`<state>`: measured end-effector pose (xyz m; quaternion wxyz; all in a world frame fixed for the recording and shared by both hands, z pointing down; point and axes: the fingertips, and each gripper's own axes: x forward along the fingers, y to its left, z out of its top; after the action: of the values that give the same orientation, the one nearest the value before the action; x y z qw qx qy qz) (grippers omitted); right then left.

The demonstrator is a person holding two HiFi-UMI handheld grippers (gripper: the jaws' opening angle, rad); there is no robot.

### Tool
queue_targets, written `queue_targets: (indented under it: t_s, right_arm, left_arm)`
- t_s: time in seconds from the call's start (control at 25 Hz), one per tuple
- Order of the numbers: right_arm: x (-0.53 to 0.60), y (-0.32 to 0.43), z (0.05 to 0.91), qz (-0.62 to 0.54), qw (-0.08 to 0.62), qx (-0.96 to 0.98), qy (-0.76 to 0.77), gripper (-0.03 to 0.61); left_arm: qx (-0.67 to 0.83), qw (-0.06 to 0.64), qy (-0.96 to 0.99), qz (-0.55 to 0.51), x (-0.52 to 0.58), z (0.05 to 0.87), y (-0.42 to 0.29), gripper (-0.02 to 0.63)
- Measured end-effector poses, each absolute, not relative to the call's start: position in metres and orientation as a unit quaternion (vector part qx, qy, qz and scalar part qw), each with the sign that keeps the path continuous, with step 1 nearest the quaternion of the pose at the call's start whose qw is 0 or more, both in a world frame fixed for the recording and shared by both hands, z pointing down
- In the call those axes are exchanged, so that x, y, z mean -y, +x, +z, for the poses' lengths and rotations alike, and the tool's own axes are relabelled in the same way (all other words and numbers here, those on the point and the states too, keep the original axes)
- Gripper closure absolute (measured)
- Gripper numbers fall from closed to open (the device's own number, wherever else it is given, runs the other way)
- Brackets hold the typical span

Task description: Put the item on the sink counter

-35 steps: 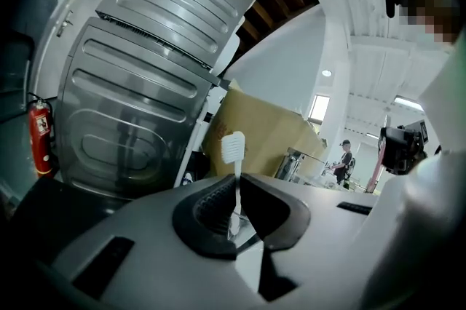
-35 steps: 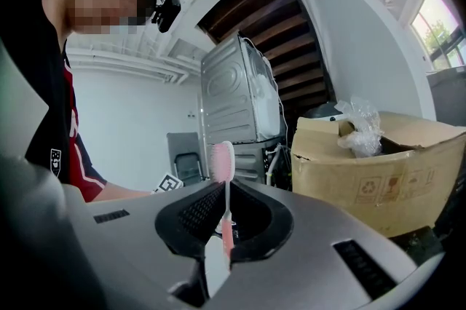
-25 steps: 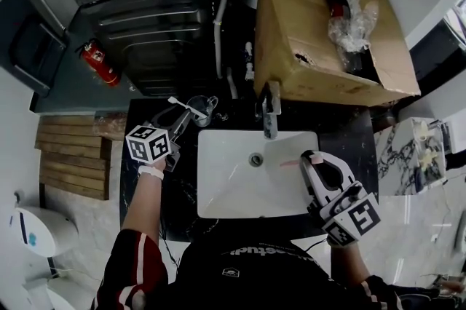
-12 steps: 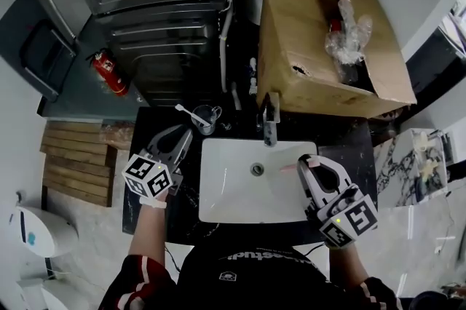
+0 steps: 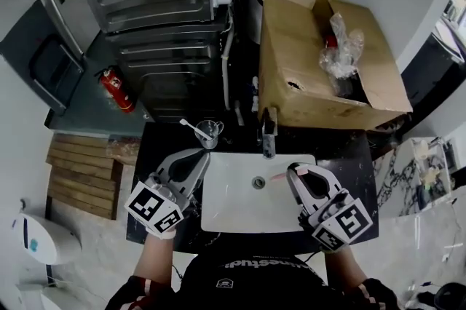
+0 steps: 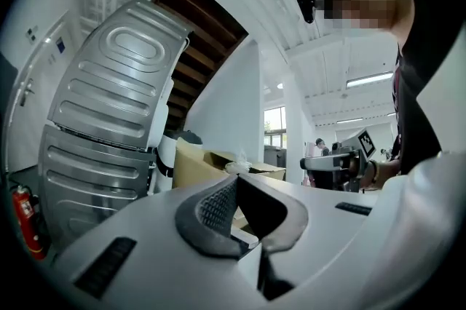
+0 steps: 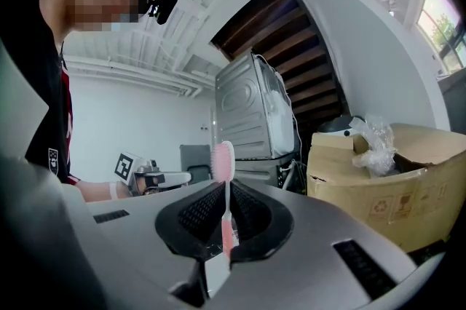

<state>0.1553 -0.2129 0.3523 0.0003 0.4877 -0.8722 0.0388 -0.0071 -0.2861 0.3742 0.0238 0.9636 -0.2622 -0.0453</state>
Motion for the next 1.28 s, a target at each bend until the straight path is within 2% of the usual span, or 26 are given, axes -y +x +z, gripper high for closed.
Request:
queue_targets:
  t_s: [0.32,0.6,0.96,1.28]
  right_arm:
    - [0.219,0.153,0.353,0.051,-0.01,0.877,0.478,0.529]
    - [0.25,0.12,0.353,0.061,-0.012,0.9,0.432,0.529]
    - [0.349,0.064,0.382,0.12,-0.007,0.918,0.377,0.529]
    - [0.448,0.03,0.449,0.189,0.005,0.904,0.383,0.529]
  left_arm:
    - [0.265,0.036,0.963,-0.041,0.279,0.382,-0.009,0.598]
    - [0.295,0.044,0.954,-0.031,0.274,0.394,-0.04,0.598]
    - [0.338,0.065,0.939,-0.019,0.267,0.418,-0.093,0.598]
    - [0.372,0.082,0.924,-0.005,0.267,0.433,-0.136,0.598]
